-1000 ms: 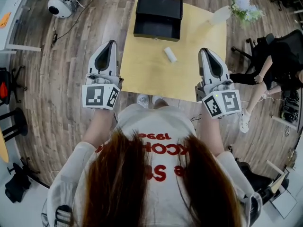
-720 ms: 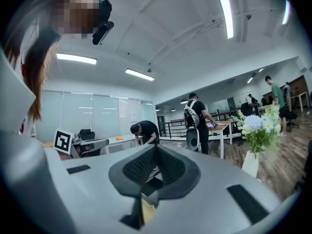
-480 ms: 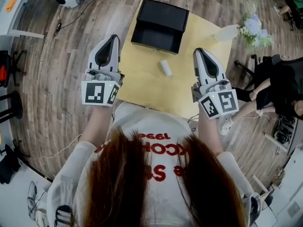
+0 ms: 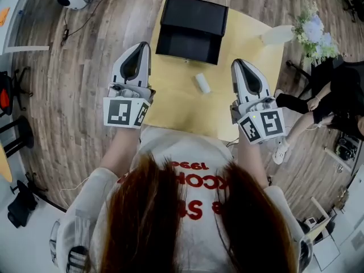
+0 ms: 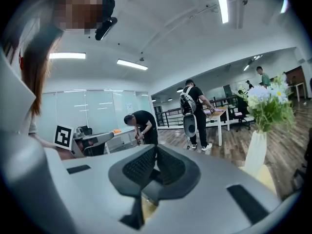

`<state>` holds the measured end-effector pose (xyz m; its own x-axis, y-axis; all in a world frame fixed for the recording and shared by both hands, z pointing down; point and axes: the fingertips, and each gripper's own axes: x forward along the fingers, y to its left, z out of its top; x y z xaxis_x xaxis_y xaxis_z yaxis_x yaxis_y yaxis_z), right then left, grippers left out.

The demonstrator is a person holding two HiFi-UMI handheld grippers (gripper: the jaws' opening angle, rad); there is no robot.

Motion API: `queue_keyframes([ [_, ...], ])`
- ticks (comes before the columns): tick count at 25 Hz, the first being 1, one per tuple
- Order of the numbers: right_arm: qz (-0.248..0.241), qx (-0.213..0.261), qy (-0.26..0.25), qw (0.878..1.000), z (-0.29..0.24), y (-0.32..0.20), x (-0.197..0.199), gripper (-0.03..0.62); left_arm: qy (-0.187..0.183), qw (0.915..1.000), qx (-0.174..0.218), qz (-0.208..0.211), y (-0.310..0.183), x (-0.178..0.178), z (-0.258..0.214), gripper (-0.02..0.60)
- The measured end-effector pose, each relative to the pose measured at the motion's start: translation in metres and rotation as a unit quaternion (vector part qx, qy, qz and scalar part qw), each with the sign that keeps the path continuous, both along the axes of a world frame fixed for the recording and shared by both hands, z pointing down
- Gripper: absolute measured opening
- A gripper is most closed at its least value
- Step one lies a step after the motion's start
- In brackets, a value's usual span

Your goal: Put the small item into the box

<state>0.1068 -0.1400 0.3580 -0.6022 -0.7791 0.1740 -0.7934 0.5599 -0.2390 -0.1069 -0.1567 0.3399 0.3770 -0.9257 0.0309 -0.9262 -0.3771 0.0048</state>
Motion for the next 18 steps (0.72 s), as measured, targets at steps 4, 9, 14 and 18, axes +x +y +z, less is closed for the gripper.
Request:
queue_keyframes([
  [4,-0.014,-0.044,0.026,0.999,0.039,0.001,-0.014,0.014,0.005,0.9997,-0.022,0.005,-0.004,0.0,0.021,0.008],
  [9,-0.04,-0.127,0.075,0.988,0.114,0.014,-0.037,0.062,0.003,0.9984,-0.056,0.008,0.0,-0.004,0.049,0.008],
  [14,-0.064,-0.198,0.128,0.97,0.184,0.036,-0.054,0.119,-0.001,0.9964,-0.084,0.012,0.012,-0.011,0.07,0.006],
  [18,-0.082,-0.237,0.181,0.951,0.229,0.049,-0.061,0.168,-0.002,0.9945,-0.104,0.01,0.018,-0.015,0.081,0.006],
])
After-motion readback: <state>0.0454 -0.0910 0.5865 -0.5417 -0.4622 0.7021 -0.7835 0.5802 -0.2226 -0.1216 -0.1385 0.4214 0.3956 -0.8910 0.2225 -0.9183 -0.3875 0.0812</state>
